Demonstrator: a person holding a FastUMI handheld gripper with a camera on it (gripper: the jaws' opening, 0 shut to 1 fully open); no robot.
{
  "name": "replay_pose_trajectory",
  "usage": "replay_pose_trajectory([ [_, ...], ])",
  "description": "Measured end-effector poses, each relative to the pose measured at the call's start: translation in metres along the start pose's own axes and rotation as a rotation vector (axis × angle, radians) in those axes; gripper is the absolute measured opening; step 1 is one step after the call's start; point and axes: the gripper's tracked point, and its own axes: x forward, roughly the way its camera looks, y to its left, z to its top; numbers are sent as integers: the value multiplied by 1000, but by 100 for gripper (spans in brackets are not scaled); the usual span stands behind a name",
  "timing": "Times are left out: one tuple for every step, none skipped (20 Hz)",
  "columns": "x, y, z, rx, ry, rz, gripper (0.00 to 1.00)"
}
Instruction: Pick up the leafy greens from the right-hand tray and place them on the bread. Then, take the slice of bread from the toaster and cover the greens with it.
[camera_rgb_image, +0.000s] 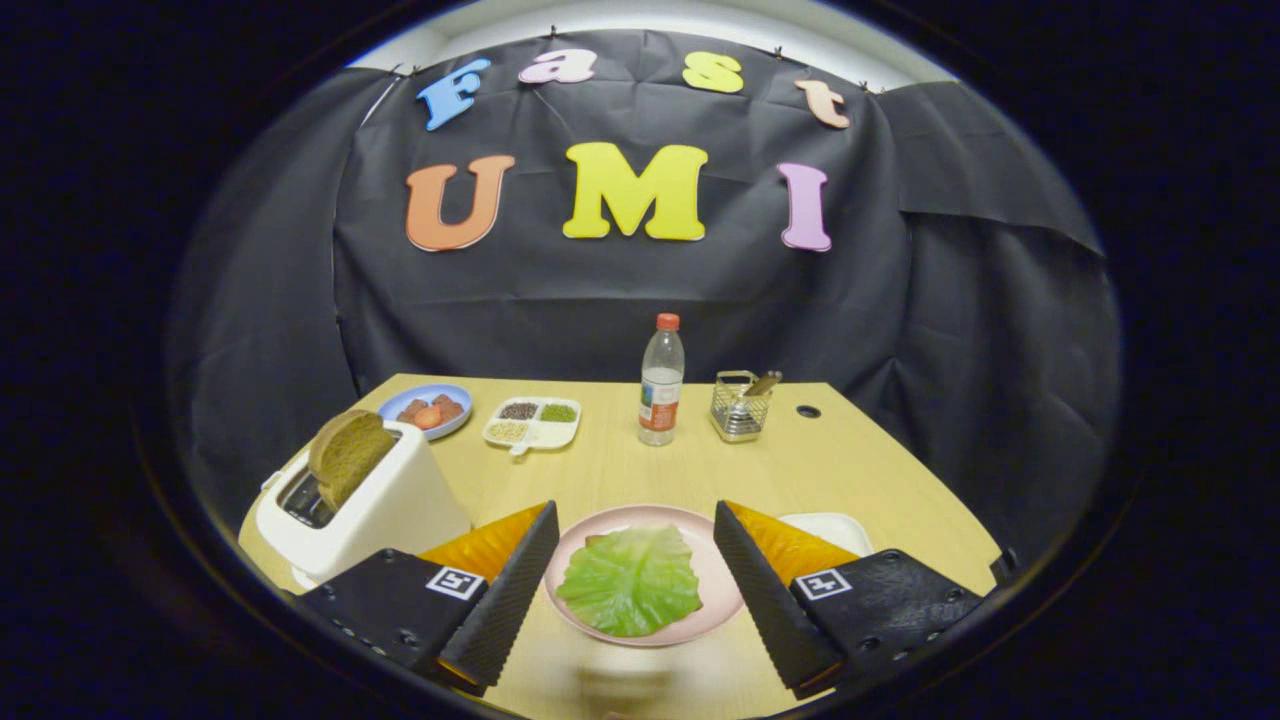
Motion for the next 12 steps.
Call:
replay_pose_trajectory([
  [-8, 6, 4, 0, -11, 3, 97],
  [-14, 11, 9, 3, -22, 5, 97],
  [-21, 18, 14, 8, -34, 11, 97],
  [-26, 23, 16, 12, -43, 15, 97],
  [-32, 29, 21, 15, -51, 16, 97],
  [-36, 35, 23, 14, -55, 16, 97],
  [-42, 41, 26, 10, -61, 20, 97],
  [-47, 47, 30, 7, -68, 24, 97],
  [-52, 55, 35, 3, -78, 34, 97],
  [-56, 64, 39, 2, -89, 45, 97],
  [-59, 72, 43, 0, -97, 58, 97],
  [-62, 82, 46, -4, -108, 70, 97],
])
